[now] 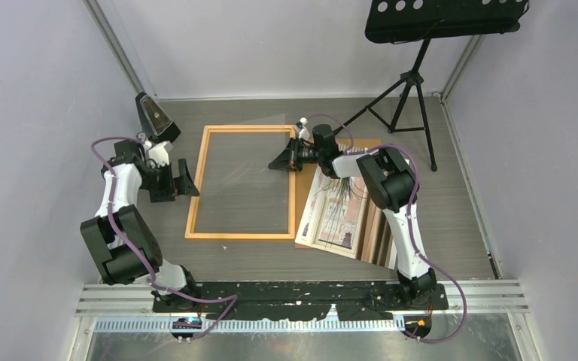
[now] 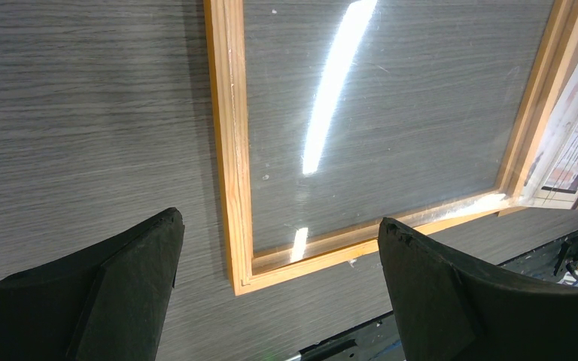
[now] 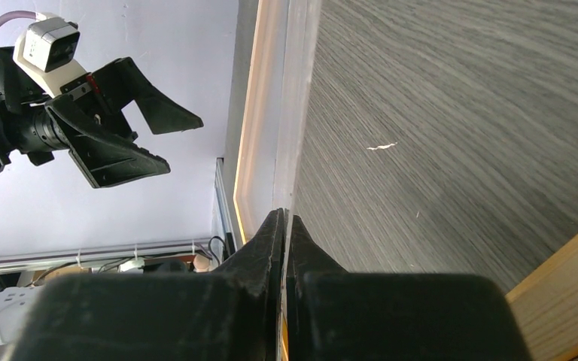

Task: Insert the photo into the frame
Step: Place the photo frame item in the photo frame.

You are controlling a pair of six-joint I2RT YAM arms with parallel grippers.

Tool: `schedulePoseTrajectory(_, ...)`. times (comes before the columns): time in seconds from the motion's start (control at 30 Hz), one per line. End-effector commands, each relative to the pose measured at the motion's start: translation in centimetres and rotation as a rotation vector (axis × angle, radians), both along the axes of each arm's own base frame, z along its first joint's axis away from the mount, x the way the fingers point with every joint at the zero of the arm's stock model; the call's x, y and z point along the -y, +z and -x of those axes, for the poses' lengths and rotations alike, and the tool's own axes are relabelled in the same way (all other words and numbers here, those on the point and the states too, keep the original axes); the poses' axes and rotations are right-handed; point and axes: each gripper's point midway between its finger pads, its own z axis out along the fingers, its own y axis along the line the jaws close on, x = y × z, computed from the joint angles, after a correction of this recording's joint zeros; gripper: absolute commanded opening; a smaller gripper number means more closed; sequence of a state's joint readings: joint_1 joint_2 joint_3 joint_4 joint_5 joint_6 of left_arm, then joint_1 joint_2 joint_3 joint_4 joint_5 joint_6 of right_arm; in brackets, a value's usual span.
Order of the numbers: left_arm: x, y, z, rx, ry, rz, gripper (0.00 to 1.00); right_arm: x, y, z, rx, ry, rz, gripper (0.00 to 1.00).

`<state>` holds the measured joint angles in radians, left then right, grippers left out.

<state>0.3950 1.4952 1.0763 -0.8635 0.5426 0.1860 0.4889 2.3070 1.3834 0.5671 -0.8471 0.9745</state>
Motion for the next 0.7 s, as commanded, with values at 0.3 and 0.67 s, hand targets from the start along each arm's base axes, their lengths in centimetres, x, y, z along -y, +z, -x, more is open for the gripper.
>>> schedulePoseTrajectory(0.3,-0.1,0.74,-0.85,0.036,0.005,0.009,0.97,0.11,2.29,-0.88,0.094,0.003,-0.024,0.06)
schedulePoseTrajectory(0.67,-0.06,0.66,-0.84,0.034,0.004,0.011,0.97,0.12,2.17,-1.08,0.097,-0.002,-0.024,0.06)
